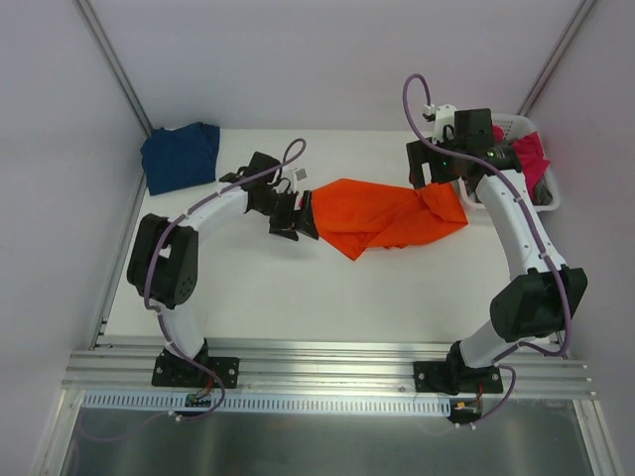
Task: Fold and stack the t-shirts
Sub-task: Flatten the tshirt out
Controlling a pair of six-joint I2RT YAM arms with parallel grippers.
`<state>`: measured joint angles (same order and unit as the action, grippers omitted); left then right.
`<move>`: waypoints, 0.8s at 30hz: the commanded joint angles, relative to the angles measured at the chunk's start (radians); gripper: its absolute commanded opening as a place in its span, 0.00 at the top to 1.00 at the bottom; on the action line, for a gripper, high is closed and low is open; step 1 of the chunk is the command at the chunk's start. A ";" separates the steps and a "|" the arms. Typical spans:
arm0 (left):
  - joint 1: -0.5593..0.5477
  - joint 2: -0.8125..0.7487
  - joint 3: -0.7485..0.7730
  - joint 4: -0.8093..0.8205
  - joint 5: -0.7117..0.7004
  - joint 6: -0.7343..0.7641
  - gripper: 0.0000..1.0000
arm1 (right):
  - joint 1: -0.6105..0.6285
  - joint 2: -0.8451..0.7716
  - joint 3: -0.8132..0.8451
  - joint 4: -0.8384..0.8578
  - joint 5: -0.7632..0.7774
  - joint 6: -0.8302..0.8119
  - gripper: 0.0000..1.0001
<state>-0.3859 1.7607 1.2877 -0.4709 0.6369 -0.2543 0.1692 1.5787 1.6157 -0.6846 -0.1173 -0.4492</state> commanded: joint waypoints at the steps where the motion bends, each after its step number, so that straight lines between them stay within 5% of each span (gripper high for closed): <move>1: -0.024 0.100 0.125 0.035 0.099 -0.066 0.26 | 0.007 -0.059 -0.007 0.022 -0.015 0.015 0.03; 12: -0.174 0.401 0.352 0.121 0.197 -0.216 0.35 | 0.006 -0.085 -0.056 0.016 0.010 0.000 0.03; 24: -0.242 0.379 0.289 0.176 0.184 -0.269 0.38 | 0.007 -0.117 -0.068 0.031 0.008 -0.002 0.03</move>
<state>-0.6411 2.1746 1.5772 -0.3210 0.8032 -0.4942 0.1692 1.5211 1.5452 -0.6838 -0.1101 -0.4530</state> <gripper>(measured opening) 0.619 0.966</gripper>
